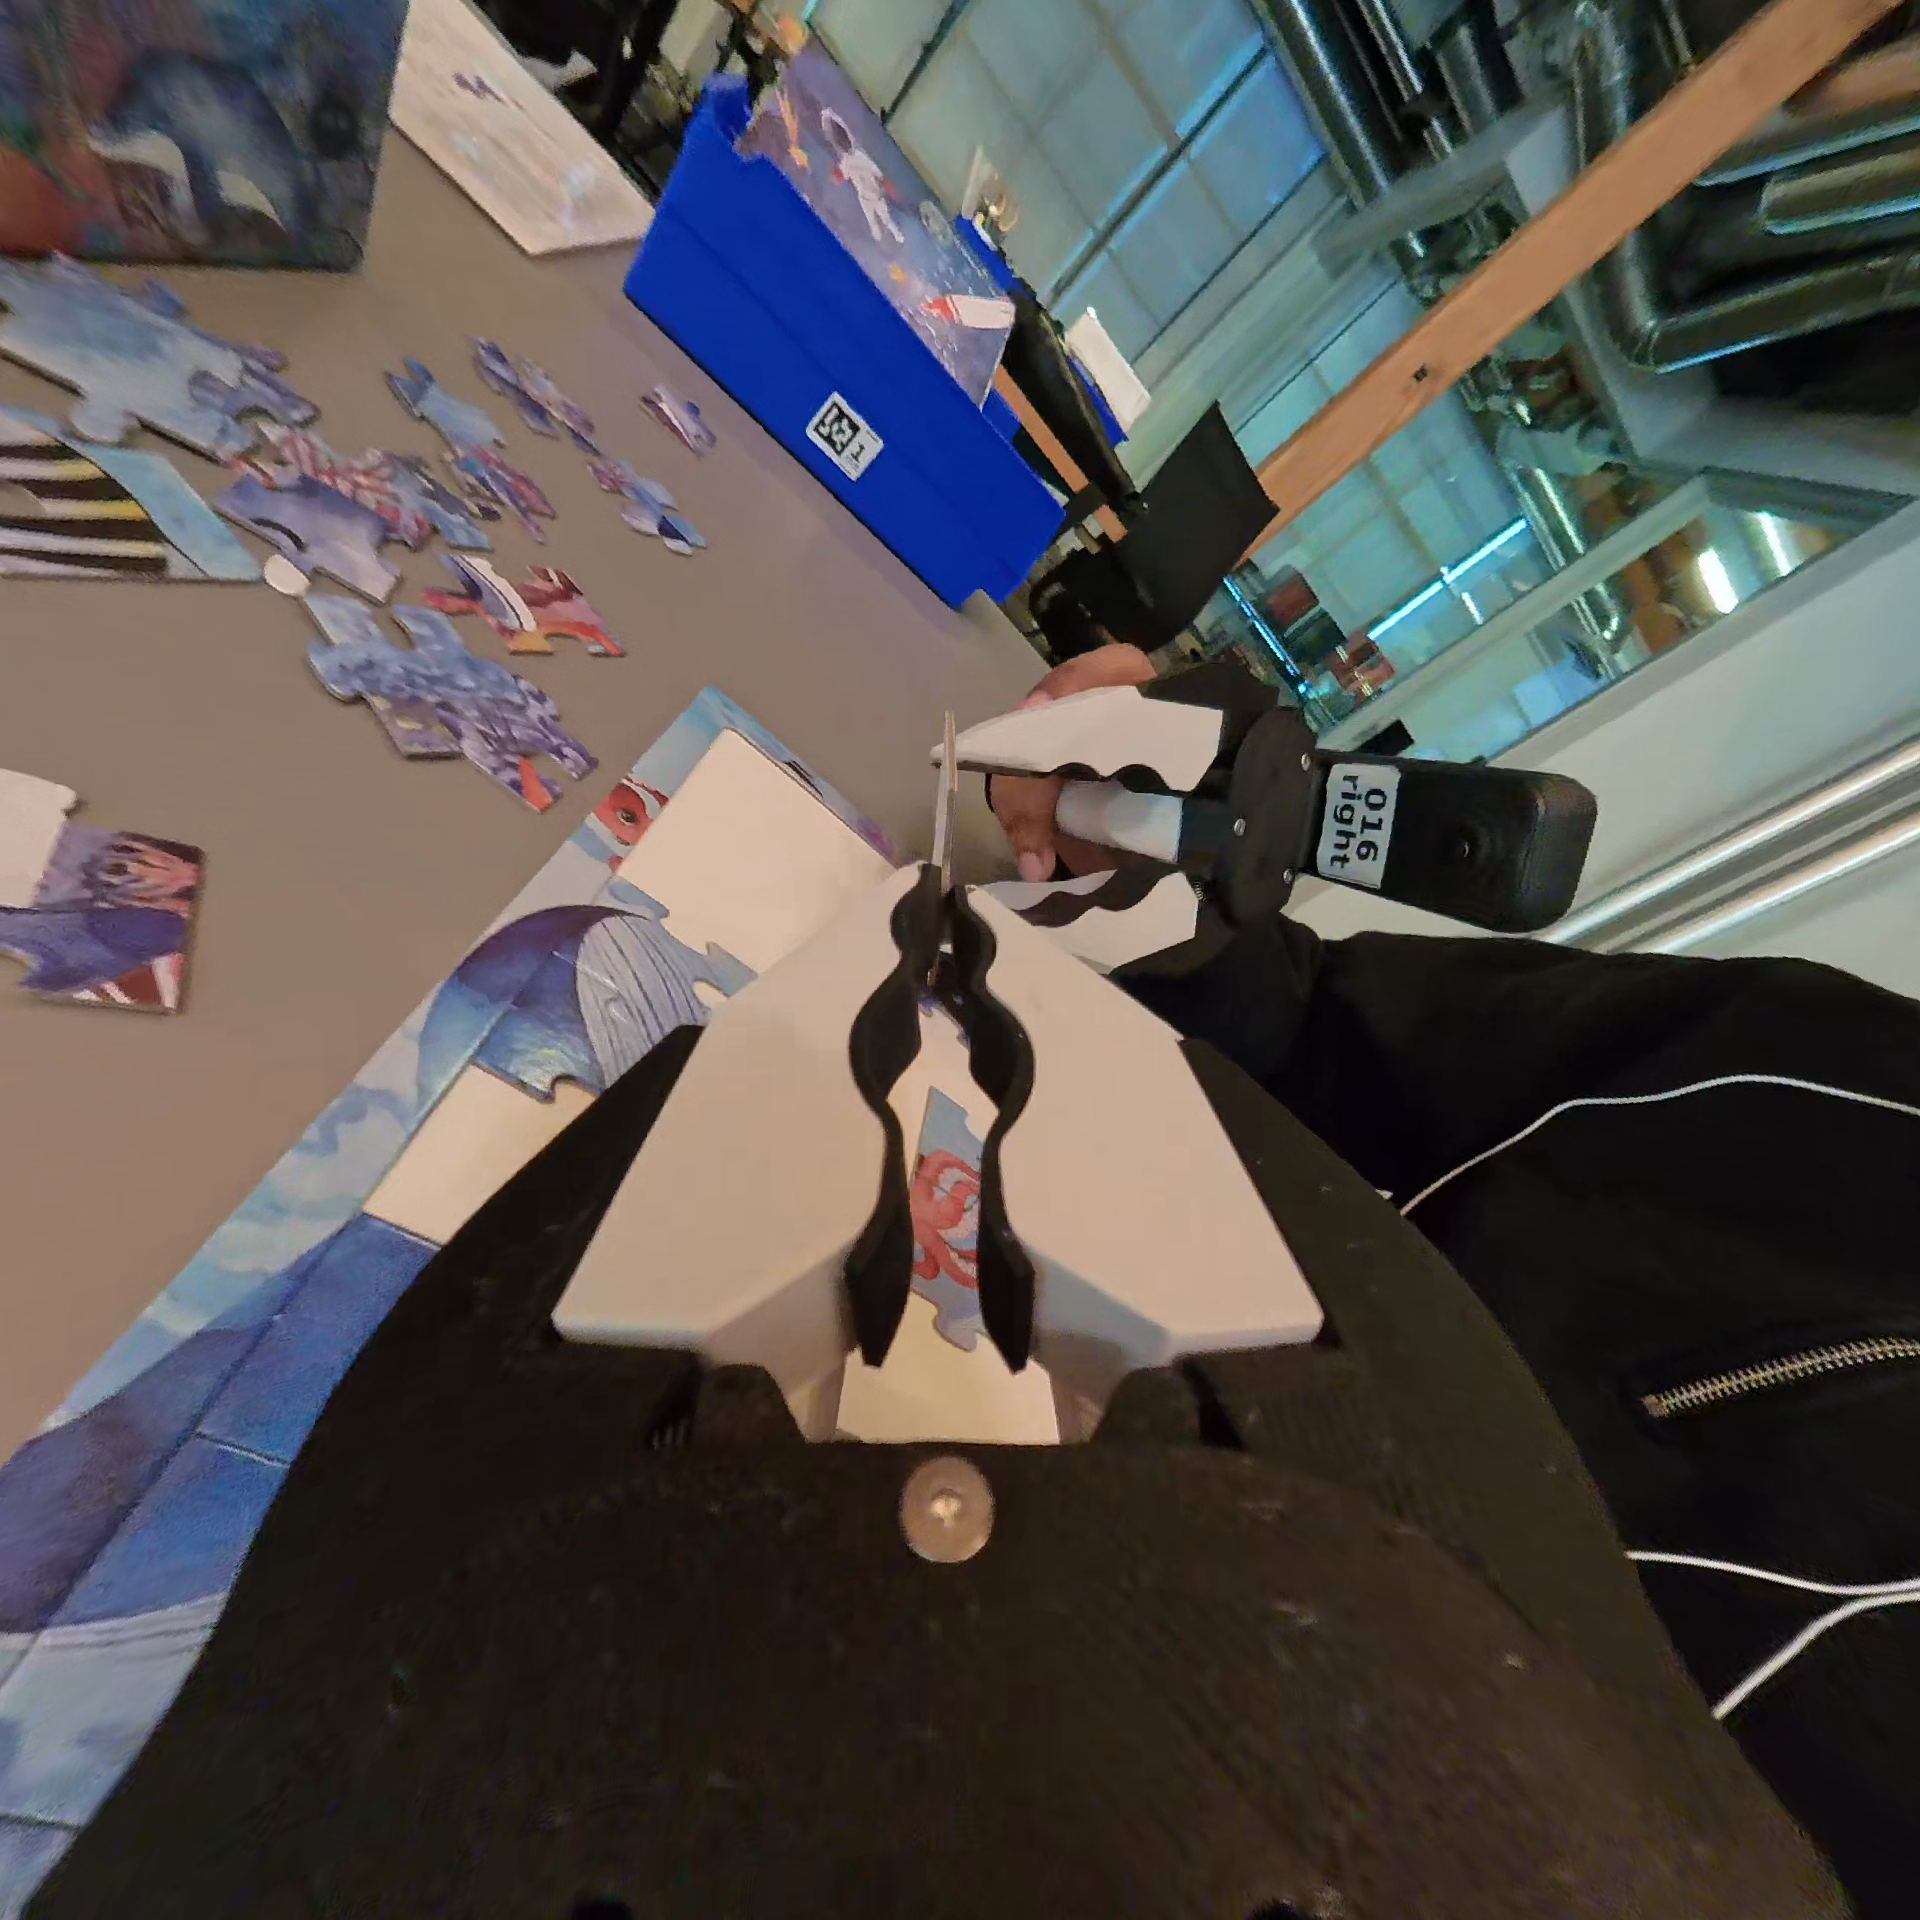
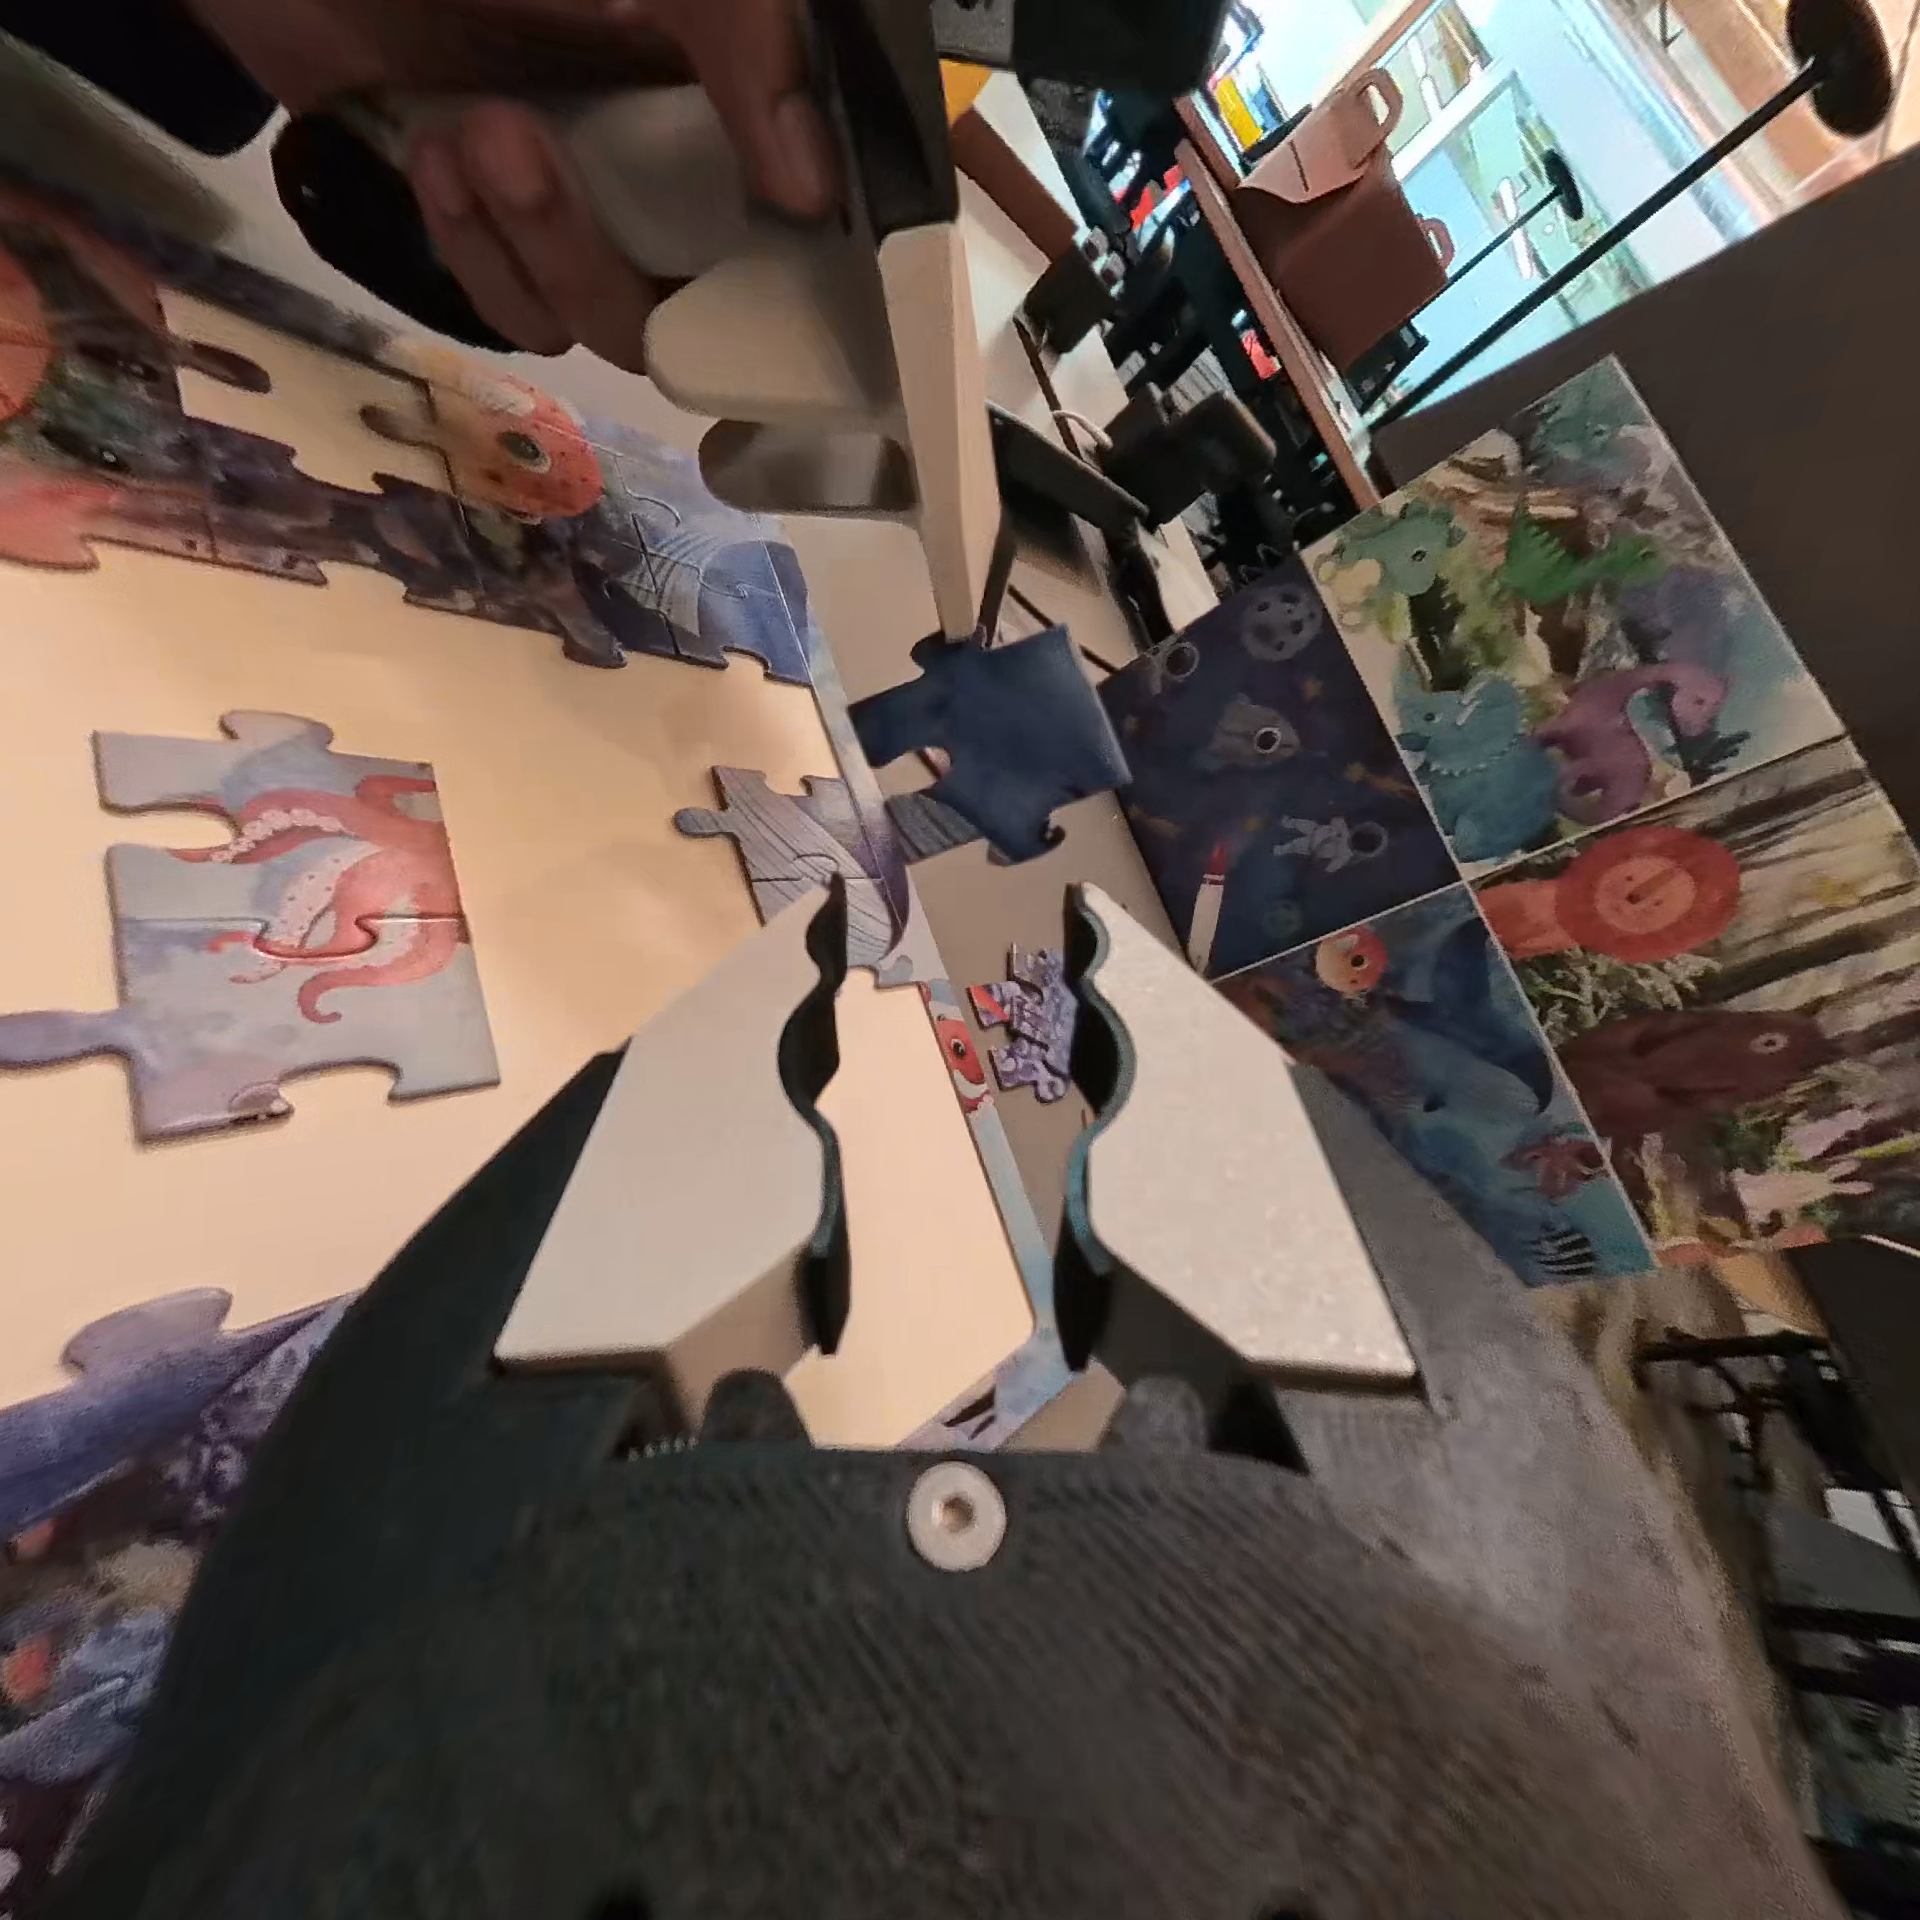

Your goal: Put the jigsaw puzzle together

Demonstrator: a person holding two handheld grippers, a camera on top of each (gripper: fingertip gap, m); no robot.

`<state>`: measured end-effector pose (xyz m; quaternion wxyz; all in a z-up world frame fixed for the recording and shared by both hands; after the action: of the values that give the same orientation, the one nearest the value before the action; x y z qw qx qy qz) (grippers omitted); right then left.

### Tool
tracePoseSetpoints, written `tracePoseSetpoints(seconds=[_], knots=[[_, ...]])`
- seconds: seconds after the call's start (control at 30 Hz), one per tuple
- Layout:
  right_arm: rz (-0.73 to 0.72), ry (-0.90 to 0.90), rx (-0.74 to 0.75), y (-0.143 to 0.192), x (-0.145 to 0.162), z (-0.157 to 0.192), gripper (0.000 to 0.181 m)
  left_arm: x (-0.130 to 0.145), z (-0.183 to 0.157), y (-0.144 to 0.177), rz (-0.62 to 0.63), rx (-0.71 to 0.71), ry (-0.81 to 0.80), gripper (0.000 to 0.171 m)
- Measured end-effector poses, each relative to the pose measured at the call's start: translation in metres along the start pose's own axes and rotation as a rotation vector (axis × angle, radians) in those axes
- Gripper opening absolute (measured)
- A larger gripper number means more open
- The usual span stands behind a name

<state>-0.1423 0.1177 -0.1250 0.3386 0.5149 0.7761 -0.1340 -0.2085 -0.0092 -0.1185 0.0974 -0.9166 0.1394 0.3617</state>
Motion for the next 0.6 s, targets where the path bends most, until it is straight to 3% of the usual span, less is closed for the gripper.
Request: tracePoseSetpoints(seconds=[0.33, 0.6], knots=[[-0.038, 0.113, 0.020, 0.003, -0.005, 0.007, 0.042, 0.005, -0.002, -0.005, 0.037, 0.032, 0.037, 0.000], [-0.041, 0.158, 0.034, 0.002, -0.007, 0.011, 0.032, 0.006, -0.003, -0.006, 0.047, 0.043, 0.054, 0.000]])
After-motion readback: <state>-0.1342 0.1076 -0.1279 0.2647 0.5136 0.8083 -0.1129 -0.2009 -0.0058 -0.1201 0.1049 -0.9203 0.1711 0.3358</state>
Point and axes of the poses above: each gripper's, where its closed fingertips meet, y back along the fingers, x out of its underside, z = x × y across the jaws, the point moved 6 cm from there along y, back along the fingers, and after that the axes turned 15 degrees about x, right-handed, at the moved point
